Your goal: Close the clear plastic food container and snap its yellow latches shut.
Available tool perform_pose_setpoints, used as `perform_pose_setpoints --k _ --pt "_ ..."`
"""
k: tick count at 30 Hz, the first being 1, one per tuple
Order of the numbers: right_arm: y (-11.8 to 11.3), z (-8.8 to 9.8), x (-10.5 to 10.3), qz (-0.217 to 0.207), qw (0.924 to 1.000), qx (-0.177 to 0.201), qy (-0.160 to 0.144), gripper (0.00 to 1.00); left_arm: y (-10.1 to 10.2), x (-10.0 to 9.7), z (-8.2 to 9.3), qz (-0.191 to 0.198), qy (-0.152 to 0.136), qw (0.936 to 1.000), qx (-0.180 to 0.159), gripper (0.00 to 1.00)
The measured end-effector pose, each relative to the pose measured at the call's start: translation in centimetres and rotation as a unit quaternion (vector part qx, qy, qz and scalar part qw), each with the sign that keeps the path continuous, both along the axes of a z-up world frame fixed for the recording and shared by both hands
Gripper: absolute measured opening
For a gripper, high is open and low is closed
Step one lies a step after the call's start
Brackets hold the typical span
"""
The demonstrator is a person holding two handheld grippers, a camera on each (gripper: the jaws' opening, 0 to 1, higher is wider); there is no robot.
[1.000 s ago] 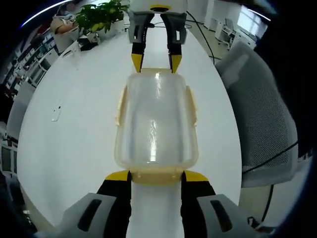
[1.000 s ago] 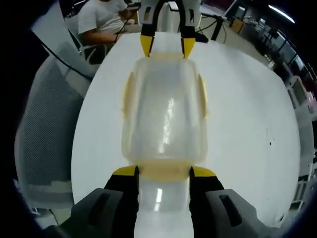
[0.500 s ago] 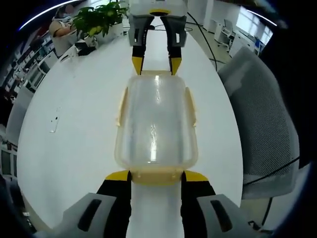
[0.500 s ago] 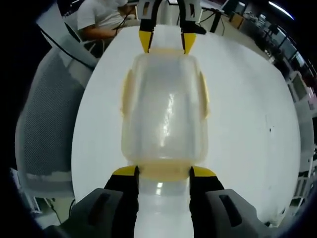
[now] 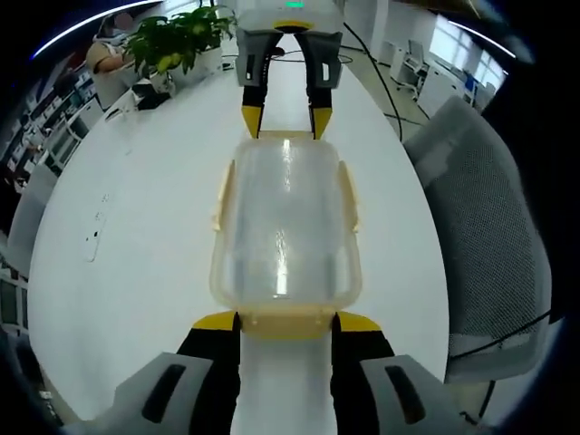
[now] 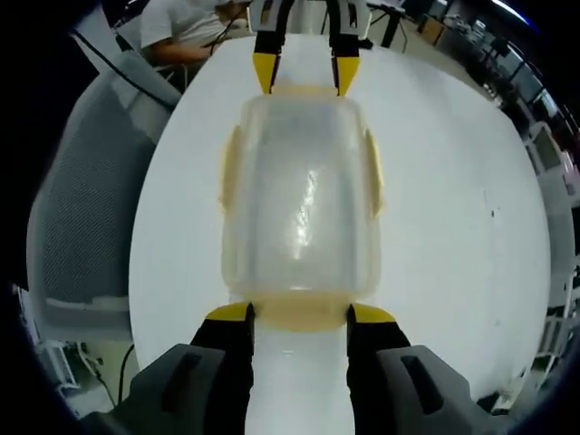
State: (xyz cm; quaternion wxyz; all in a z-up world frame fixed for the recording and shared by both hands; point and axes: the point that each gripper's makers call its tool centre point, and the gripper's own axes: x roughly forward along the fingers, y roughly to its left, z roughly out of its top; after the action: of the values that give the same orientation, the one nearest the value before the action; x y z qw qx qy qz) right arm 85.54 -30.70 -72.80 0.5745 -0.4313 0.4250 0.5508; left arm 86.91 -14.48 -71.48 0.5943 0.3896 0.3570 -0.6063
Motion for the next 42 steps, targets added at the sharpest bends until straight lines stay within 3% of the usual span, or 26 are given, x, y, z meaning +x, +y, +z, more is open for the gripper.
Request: perform_pose_setpoints --k 19,42 --pt "-3.0 -0.2 0.6 -0.007 0.9998 -0.020 -0.007 0.37 -3.0 0.6 -0.4 -0.004 -0.005 0.9999 -0.010 0.33" --pt "-4.8 -0.1 0.4 -0.007 0.9992 -0.038 -0.005 0.37 -4.6 0.1 -0.7 -0.004 0.002 1.0000 -0.006 0.33"
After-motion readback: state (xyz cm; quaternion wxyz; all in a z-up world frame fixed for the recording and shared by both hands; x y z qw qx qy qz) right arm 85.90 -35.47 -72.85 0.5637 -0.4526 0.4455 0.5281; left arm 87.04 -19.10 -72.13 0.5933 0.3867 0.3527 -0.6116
